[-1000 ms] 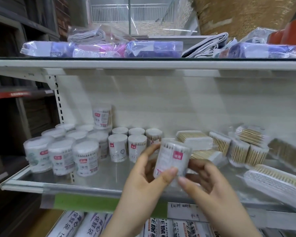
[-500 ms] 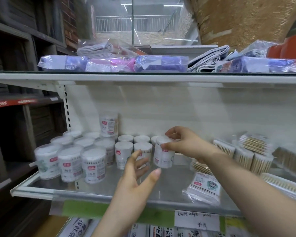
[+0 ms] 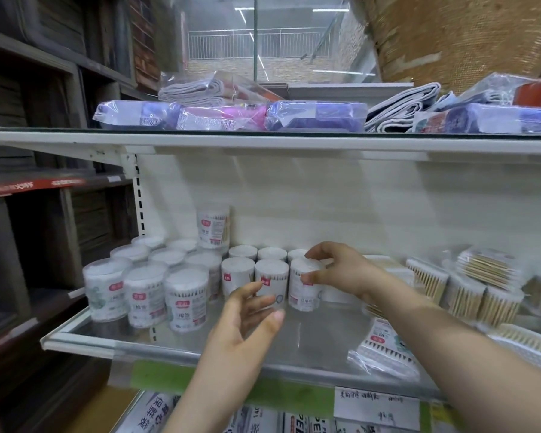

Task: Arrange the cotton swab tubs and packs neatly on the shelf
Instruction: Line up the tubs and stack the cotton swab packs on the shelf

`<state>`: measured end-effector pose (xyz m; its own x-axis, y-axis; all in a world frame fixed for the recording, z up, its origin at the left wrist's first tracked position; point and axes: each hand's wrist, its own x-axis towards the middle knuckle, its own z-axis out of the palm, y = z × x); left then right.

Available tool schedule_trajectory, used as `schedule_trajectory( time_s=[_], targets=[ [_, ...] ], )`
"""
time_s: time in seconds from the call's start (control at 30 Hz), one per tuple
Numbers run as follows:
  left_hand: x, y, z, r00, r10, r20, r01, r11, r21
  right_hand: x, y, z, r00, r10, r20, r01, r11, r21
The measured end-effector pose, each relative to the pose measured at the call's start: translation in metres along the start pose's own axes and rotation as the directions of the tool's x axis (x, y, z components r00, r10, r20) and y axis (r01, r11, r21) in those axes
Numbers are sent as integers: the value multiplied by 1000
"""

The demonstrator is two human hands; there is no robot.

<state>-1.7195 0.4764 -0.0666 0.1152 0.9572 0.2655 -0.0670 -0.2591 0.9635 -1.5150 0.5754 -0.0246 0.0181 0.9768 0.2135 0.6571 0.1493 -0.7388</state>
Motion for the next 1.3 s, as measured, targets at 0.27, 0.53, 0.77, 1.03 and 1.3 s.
schedule_trajectory(
  time_s=[0.27,0.53,0.77,1.03,1.3],
  targets=[
    [3,-4,6,1000,-31,-1,31,999,18,-4,3,2,999,-39,-1,39,995,-95],
    [0,-2,0,999,-30,-12,31,998,61,-3,-4,12,997,-57,-46,47,978,-205],
    [0,1,5,1000,-27,0,27,997,68,-11,-3,12,997,-57,-60,41,968,-246],
    [5,7,19,999,-3,46,-2,994,108,-38,-15,-95,958,-50,-282,11,990,-139],
    [17,11,59,981,-4,195,-36,978,204,-112,24,-146,897,147,-417,-67,977,201]
  ],
)
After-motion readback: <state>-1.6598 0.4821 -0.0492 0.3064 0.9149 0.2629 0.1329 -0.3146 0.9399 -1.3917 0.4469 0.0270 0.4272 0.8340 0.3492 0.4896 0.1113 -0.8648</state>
